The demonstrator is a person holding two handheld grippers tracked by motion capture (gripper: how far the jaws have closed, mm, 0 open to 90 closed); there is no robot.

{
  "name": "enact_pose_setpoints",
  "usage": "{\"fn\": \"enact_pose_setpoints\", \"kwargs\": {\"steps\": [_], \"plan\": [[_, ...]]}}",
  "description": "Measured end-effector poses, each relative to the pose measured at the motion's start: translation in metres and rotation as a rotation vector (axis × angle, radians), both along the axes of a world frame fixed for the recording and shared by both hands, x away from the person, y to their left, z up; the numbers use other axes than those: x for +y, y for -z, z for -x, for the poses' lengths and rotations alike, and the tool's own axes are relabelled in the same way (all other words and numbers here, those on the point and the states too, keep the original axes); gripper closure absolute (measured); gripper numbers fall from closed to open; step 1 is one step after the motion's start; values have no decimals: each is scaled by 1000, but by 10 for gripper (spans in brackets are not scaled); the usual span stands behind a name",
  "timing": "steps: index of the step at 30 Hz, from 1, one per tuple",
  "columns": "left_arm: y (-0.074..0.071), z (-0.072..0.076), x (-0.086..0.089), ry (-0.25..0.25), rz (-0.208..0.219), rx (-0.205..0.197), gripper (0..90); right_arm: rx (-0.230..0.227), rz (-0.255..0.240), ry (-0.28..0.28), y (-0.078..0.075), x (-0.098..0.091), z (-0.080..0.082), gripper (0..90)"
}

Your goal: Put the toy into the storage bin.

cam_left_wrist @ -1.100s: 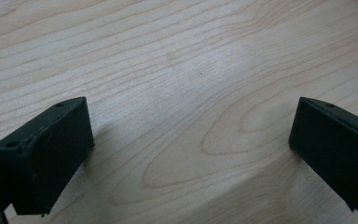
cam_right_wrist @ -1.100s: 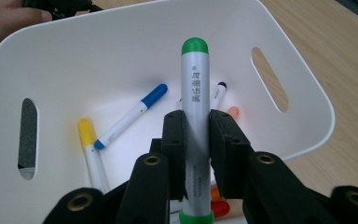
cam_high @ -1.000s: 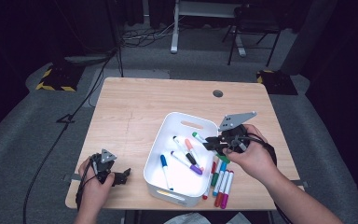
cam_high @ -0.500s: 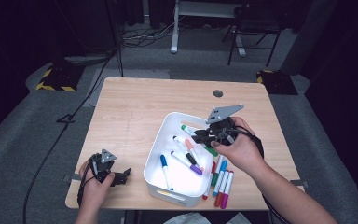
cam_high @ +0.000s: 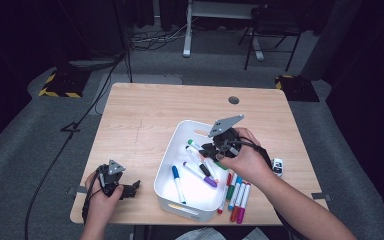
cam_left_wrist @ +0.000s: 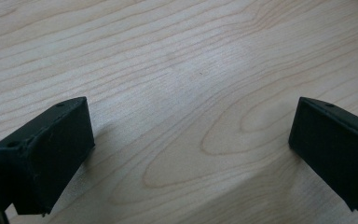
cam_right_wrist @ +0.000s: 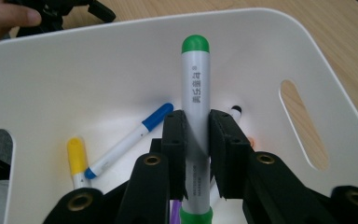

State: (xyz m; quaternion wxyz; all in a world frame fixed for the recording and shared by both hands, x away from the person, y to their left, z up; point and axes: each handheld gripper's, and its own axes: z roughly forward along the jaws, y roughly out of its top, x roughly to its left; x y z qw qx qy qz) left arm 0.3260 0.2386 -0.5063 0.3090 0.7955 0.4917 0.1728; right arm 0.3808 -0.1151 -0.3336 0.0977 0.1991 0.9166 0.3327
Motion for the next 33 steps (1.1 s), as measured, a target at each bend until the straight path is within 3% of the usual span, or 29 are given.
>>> {"fn": "enact_pose_setpoints", "kwargs": {"steps": [12,24,26,28,33], "plan": [[0,0,0,10,2,2,2,8,106,-26,26,14,2,763],[0,0,0,10,1,3,2,49,194,-58,50,25,4,762],[0,0,0,10,2,3,2,83,208,-76,55,26,2,718],[0,0,0,10,1,2,2,90,163,-60,57,26,3,600],[0,1,0,12,1,2,2,73,86,-35,45,19,10,531]]}}
